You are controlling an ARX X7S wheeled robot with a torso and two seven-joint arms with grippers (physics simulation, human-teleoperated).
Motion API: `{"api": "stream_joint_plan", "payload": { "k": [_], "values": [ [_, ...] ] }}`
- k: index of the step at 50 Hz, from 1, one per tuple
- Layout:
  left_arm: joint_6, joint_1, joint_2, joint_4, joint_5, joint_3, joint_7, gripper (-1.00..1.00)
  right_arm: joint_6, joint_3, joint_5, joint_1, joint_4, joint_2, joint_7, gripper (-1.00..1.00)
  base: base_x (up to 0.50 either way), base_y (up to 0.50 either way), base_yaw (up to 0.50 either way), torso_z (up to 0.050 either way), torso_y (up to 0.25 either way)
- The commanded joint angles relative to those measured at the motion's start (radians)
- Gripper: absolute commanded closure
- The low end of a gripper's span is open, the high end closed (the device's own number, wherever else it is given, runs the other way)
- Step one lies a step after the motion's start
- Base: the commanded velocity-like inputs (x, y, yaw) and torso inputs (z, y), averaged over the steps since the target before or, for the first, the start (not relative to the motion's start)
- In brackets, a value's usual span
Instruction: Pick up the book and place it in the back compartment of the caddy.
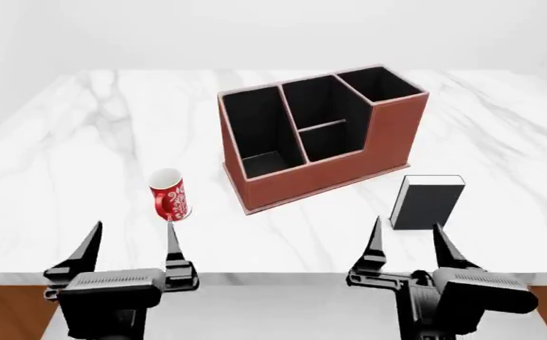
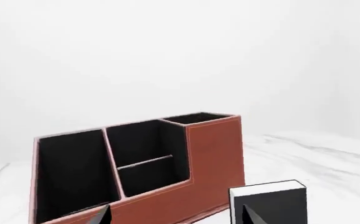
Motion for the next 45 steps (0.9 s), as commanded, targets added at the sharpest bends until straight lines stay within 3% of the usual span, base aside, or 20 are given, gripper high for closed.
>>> {"api": "stream_joint_plan", "payload": {
  "k": [1, 5, 9, 45],
  "values": [
    [0.180, 0.074, -0.017, 0.346, 0.008, -0.197, -0.093, -1.00, -0.314, 0.153, 0.080, -0.024, -0.253, -0.016, 0.008, -1.00, 0.02, 0.00, 0.00, 0.000, 0.000],
    [0.290, 0.100, -0.015, 0.386, 0.056, -0.237, -0.126, -1.00, -0.447, 0.186, 0.085, -0.039, -0.293, -0.033, 0.021, -1.00, 0.08, 0.00, 0.00, 0.000, 0.000],
    [0.298, 0.106, -0.004, 0.402, 0.044, -0.278, -0.165, -1.00, -0.540, 0.201, 0.101, -0.053, -0.326, -0.044, 0.039, -1.00, 0.38, 0.00, 0.00, 0.000, 0.000],
    [0.302, 0.123, -0.043, 0.406, 0.008, -0.271, -0.208, -1.00, -0.527, 0.106, 0.113, -0.073, -0.348, 0.046, 0.052, -1.00, 0.50, -0.01, 0.00, 0.000, 0.000]
  ]
}}
